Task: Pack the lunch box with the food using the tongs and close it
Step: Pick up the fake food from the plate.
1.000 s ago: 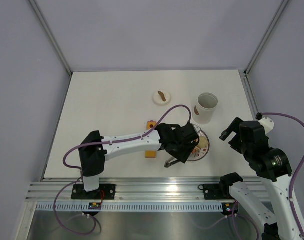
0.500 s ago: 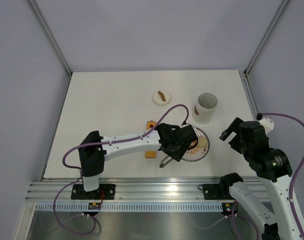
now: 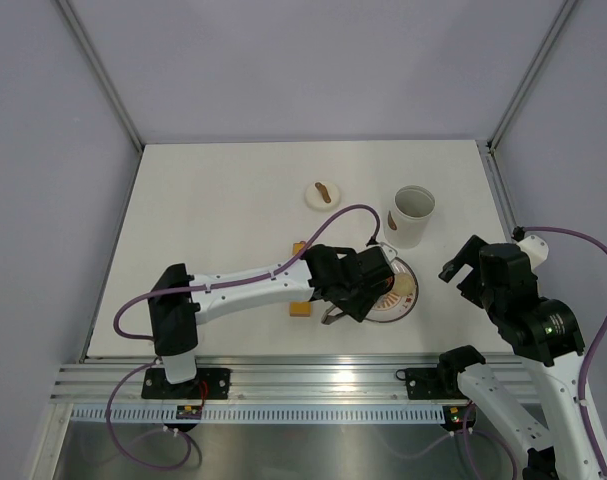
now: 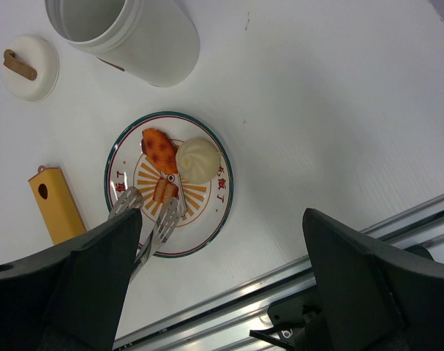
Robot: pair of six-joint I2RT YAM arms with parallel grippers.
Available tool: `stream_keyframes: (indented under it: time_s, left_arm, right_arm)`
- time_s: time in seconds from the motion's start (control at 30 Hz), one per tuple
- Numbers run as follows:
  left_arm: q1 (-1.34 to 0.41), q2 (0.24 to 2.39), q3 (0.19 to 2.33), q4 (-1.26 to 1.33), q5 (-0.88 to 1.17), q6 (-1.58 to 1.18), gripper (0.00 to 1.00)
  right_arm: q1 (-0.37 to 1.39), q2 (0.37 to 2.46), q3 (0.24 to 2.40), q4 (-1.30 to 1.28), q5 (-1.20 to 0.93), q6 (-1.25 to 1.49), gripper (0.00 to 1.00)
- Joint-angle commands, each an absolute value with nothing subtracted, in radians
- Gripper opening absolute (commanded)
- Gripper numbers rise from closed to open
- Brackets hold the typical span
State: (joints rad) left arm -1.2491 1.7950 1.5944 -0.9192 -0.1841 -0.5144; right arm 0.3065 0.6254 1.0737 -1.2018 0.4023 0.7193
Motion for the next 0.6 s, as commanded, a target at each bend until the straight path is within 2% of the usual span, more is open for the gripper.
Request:
stream_keyframes:
  time_s: [0.0, 0.57]
  left_arm:
    - [-1.255, 1.775, 1.625, -0.876, -0.206, -0.456, 0.59]
    - [-1.244, 1.873, 1.643, -0.893, -0.242, -0.405, 0.55]
  right_arm:
    - [0.308, 0.617, 1.101, -1.207, 0.42, 0.719, 1.0]
    - [0.308, 0.618, 1.103, -1.212, 0.425, 0.721, 0.99]
